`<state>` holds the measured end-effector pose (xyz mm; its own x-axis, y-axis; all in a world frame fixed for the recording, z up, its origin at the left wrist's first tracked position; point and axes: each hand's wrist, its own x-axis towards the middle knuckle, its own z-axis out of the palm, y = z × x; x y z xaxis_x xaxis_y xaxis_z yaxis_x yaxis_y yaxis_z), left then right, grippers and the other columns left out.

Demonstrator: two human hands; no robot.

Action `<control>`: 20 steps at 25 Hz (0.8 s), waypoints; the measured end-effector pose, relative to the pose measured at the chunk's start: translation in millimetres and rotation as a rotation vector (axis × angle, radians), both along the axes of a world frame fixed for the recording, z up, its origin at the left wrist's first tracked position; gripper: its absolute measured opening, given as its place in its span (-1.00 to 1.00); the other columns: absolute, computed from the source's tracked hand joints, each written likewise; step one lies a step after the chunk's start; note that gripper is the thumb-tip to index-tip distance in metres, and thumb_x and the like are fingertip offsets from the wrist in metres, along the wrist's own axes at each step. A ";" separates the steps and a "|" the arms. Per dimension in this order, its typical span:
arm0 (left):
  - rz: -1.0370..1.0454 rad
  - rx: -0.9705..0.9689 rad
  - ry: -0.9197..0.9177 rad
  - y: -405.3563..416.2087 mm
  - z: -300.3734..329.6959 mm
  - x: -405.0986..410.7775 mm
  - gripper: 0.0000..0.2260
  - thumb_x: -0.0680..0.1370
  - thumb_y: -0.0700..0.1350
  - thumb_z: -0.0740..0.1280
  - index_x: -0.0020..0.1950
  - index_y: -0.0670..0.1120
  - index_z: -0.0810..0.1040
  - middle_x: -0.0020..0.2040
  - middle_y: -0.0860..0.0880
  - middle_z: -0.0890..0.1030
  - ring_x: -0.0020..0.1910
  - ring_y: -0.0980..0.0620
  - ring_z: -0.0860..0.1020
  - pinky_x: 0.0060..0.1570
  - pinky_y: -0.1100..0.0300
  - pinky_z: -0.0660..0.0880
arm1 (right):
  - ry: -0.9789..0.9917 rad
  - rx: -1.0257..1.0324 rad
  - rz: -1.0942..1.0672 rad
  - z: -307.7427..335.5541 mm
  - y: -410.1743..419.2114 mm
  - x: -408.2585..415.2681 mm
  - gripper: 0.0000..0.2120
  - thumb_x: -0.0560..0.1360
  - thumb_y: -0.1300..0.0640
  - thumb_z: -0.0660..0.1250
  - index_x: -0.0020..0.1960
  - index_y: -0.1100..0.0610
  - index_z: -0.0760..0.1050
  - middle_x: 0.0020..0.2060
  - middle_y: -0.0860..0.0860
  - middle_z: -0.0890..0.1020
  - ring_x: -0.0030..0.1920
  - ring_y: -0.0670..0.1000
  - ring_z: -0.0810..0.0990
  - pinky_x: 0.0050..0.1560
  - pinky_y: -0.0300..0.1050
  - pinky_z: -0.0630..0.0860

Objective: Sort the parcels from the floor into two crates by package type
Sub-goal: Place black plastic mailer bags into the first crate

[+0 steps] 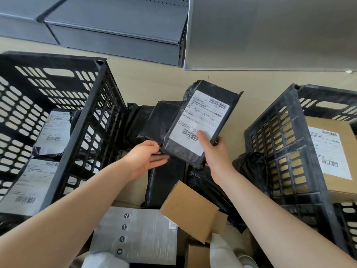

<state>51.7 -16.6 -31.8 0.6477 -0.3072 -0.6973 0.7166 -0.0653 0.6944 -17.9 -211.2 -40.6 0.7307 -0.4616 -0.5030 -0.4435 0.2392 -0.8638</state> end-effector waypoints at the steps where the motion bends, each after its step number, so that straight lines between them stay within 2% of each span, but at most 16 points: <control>1: -0.017 0.090 -0.009 -0.1 2.4 -0.3 -0.88 0.67 -0.25 0.18 -0.02 -0.12 0.46 0.25 -0.27 0.52 0.13 -0.18 0.63 0.02 0.03 0.63 | 0.009 -0.042 0.016 2.7 1.7 1.3 -0.44 0.41 -0.21 0.50 0.28 0.01 0.42 0.11 -0.08 0.66 0.10 -0.07 0.66 0.21 0.00 0.58; 2: -0.026 0.162 -0.026 -1.0 4.9 -1.2 -0.92 0.67 -0.19 0.19 0.09 -0.10 0.47 0.28 -0.23 0.51 0.15 -0.16 0.61 0.08 0.00 0.61 | 0.011 -0.073 0.027 5.5 2.4 1.5 -0.43 0.41 -0.21 0.50 0.29 0.03 0.41 0.11 -0.08 0.66 0.09 -0.08 0.65 0.20 -0.01 0.58; 5: 0.002 0.178 -0.103 -1.6 13.4 -5.6 -0.62 0.65 0.15 0.17 0.43 0.06 0.34 0.33 -0.04 0.48 0.27 -0.08 0.52 0.32 -0.11 0.46 | -0.015 -0.041 0.030 16.7 5.8 1.4 -0.48 0.41 -0.22 0.49 0.23 0.02 0.44 0.10 -0.07 0.68 0.09 -0.06 0.66 0.21 0.03 0.59; 7: -0.021 0.107 -0.181 0.6 23.5 -7.2 -0.48 0.54 0.35 0.19 0.45 0.18 0.34 0.33 0.04 0.49 0.33 -0.03 0.47 0.36 -0.16 0.41 | -0.039 0.032 0.040 27.2 9.3 3.0 -0.52 0.43 -0.23 0.48 0.19 0.01 0.46 0.08 -0.06 0.70 0.09 -0.03 0.68 0.21 0.05 0.60; 9: -0.033 0.043 -0.253 7.0 37.2 -5.8 -0.39 0.40 0.43 0.27 0.40 0.24 0.40 0.31 0.07 0.53 0.31 -0.01 0.50 0.30 -0.15 0.47 | -0.041 0.071 0.052 39.3 14.9 6.8 -0.50 0.43 -0.25 0.46 0.21 0.02 0.48 0.06 -0.06 0.71 0.07 -0.02 0.70 0.18 0.05 0.62; 11: -0.021 -0.018 -0.288 10.4 52.2 -3.5 -0.43 0.43 0.36 0.35 0.41 0.24 0.42 0.27 0.08 0.58 0.25 0.00 0.58 0.21 -0.11 0.55 | -0.030 0.084 0.071 53.0 18.5 13.6 -0.50 0.45 -0.26 0.43 0.22 0.04 0.49 0.04 -0.05 0.72 0.04 -0.02 0.71 0.11 0.02 0.64; 13: -0.007 -0.083 -0.279 12.4 66.1 -2.6 -0.49 0.49 0.21 0.39 0.43 0.18 0.42 0.25 0.06 0.62 0.18 0.00 0.63 0.15 -0.10 0.59 | -0.021 0.088 0.106 68.7 24.2 23.1 -0.53 0.48 -0.26 0.40 0.22 0.04 0.51 0.02 -0.04 0.73 0.01 -0.01 0.72 0.06 -0.01 0.66; 16: 0.075 -0.173 -0.248 13.6 84.4 -1.8 -0.62 0.52 -0.01 0.43 0.33 0.07 0.50 0.17 0.00 0.68 0.14 -0.04 0.66 0.10 -0.10 0.61 | -0.039 0.052 0.182 91.1 38.5 36.9 -0.57 0.51 -0.25 0.37 0.21 0.03 0.54 0.02 -0.06 0.73 0.00 -0.02 0.72 0.07 -0.01 0.65; 18: 0.166 -0.189 -0.277 18.2 96.3 -0.4 -0.68 0.54 -0.10 0.43 0.29 0.02 0.53 0.12 -0.03 0.71 0.10 -0.05 0.68 0.03 -0.05 0.64 | -0.060 0.027 0.224 102.4 48.9 47.2 -0.53 0.49 -0.27 0.38 0.24 0.02 0.54 0.04 -0.07 0.73 0.04 -0.02 0.71 0.12 0.02 0.63; 20: 0.246 -0.195 -0.327 28.6 105.8 2.1 -0.69 0.55 -0.13 0.42 0.29 0.00 0.53 0.10 -0.03 0.71 0.08 -0.04 0.69 0.00 -0.02 0.64 | -0.071 0.012 0.268 112.3 59.5 59.2 -0.40 0.37 -0.35 0.41 0.25 0.02 0.54 0.05 -0.08 0.72 0.06 0.00 0.70 0.17 0.06 0.61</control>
<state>53.8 12.1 74.0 0.8944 -0.2221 -0.3882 0.4354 0.2341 0.8693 41.3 -151.7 71.6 0.8593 -0.2415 -0.4508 -0.4311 0.1321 -0.8926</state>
